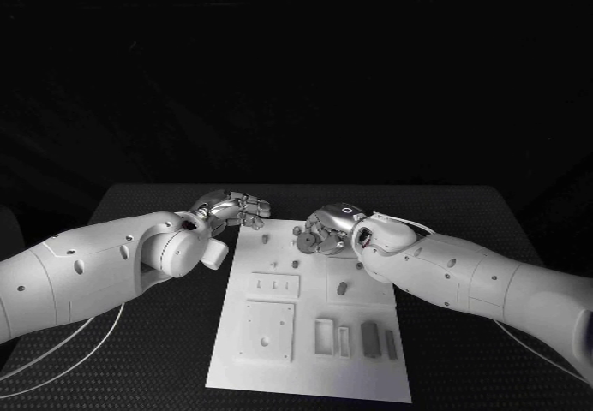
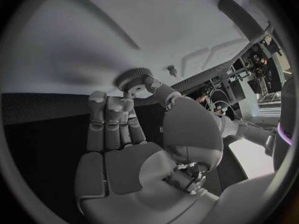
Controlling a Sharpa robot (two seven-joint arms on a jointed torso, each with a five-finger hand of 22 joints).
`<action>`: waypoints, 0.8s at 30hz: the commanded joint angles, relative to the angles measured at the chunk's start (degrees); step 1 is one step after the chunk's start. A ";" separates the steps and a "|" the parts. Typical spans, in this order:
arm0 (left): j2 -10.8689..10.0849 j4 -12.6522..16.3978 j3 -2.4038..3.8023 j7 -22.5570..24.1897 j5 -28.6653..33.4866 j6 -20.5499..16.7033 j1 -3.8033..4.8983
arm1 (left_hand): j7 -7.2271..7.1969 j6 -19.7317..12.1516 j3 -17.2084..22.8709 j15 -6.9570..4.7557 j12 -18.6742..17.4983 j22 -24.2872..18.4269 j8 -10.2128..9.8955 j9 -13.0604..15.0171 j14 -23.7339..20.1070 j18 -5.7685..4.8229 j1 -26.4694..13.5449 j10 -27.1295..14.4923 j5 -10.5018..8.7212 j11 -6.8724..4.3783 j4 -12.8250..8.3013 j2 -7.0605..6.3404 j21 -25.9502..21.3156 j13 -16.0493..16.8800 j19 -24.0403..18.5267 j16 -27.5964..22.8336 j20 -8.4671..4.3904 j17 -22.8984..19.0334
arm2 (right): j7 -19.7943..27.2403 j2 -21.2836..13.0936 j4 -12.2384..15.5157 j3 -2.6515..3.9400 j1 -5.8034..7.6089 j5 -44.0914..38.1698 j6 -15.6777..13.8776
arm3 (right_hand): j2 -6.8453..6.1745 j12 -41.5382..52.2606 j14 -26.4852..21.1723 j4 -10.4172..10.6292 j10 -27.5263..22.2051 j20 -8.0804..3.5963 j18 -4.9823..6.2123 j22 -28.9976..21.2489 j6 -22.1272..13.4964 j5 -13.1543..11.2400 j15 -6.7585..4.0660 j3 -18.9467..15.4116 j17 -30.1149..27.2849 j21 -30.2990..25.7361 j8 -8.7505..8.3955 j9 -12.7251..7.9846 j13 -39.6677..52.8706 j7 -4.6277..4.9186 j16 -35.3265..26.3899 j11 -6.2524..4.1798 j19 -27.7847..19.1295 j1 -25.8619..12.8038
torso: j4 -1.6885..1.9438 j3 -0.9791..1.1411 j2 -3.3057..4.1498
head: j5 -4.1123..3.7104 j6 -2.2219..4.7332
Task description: Assemble the parts on the task board
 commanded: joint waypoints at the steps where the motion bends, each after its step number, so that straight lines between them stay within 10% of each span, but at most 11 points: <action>1: 0.10 0.17 0.04 0.20 -0.17 0.30 0.06 | -0.02 -0.27 0.22 0.32 -0.20 0.75 -0.16 0.07 -0.13 0.01 -0.62 0.06 -0.21 0.41 0.22 0.08 0.32 0.10 -0.41 -0.36 0.03 0.05 | -1.39 -0.34 -0.53 -1.09 -1.28 -1.33 9.46 | 0.22 0.01 -0.49 -0.04 -0.43 0.12 2.60 -0.04 1.15 5.21 -0.26 2.12 -0.16 -0.12 0.25 -0.11 -0.21 0.93 0.20 -0.37 -0.63 0.68 | -0.04 -0.03 -0.04 | 0.04 0.10; 24: -0.12 0.47 0.04 0.02 -0.49 -0.01 0.07 | -0.04 -0.22 0.14 0.36 -0.37 0.75 -0.16 0.14 -0.21 0.01 -0.41 0.18 -1.55 0.38 -0.09 -0.08 0.36 0.21 -0.51 -0.46 0.07 0.11 | -2.95 -0.42 0.39 -1.62 -1.27 -7.27 5.25 | 0.20 0.79 1.34 -2.20 1.98 -0.53 2.60 0.14 5.91 6.26 -1.62 2.22 -0.44 1.20 2.87 0.31 -0.71 -0.72 1.14 -1.94 1.20 -0.29 | -0.03 0.04 -0.03 | -0.45 -0.17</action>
